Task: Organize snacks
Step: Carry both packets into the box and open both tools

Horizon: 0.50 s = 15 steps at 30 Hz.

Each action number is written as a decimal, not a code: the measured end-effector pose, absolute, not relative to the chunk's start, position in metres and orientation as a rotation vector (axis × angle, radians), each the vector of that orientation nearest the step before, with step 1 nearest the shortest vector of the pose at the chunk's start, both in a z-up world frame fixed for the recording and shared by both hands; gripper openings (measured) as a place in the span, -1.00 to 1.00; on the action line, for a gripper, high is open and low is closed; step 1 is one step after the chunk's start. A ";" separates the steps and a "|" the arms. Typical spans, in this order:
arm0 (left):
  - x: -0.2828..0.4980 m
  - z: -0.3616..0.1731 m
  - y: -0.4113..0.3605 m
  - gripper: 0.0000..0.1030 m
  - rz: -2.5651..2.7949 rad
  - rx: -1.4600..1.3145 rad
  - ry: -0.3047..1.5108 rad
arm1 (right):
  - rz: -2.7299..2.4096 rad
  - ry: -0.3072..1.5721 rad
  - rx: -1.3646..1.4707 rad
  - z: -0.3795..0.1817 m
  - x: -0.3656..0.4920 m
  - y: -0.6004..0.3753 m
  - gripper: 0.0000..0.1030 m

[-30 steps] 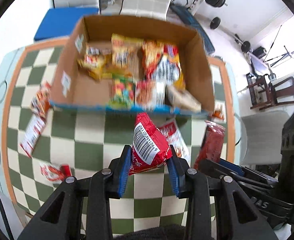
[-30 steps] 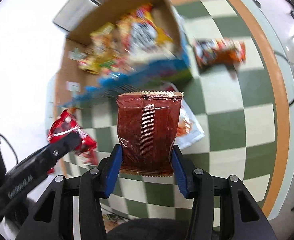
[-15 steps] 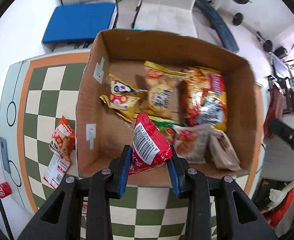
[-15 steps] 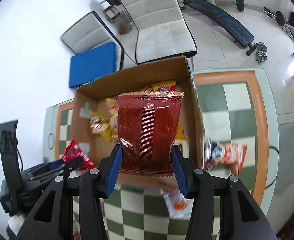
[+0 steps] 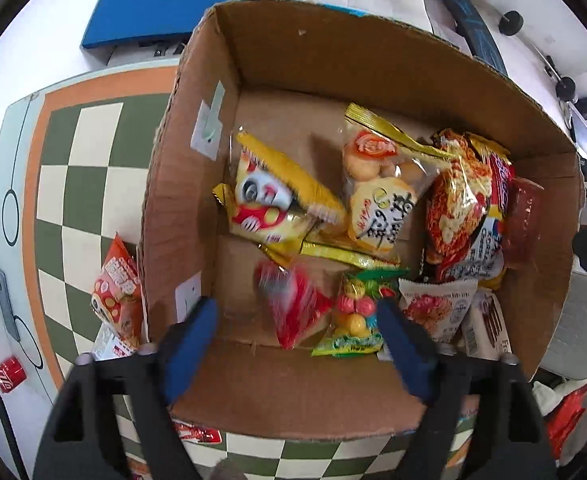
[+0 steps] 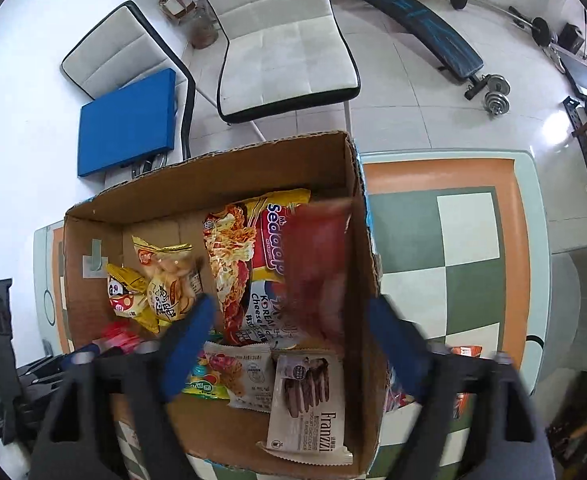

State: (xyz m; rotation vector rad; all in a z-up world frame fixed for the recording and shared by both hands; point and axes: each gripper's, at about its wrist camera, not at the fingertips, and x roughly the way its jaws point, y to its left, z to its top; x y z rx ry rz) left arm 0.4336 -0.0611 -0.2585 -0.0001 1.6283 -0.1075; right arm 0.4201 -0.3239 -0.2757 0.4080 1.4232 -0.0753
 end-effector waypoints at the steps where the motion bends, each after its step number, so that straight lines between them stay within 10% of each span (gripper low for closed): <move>1: 0.433 -0.258 -0.062 0.66 -0.110 -0.001 1.617 | -0.074 1.427 0.408 -0.277 0.420 -0.324 0.70; 15: 0.419 -0.213 -0.079 0.74 -0.159 0.004 1.499 | -0.022 1.446 0.380 -0.266 0.389 -0.302 0.80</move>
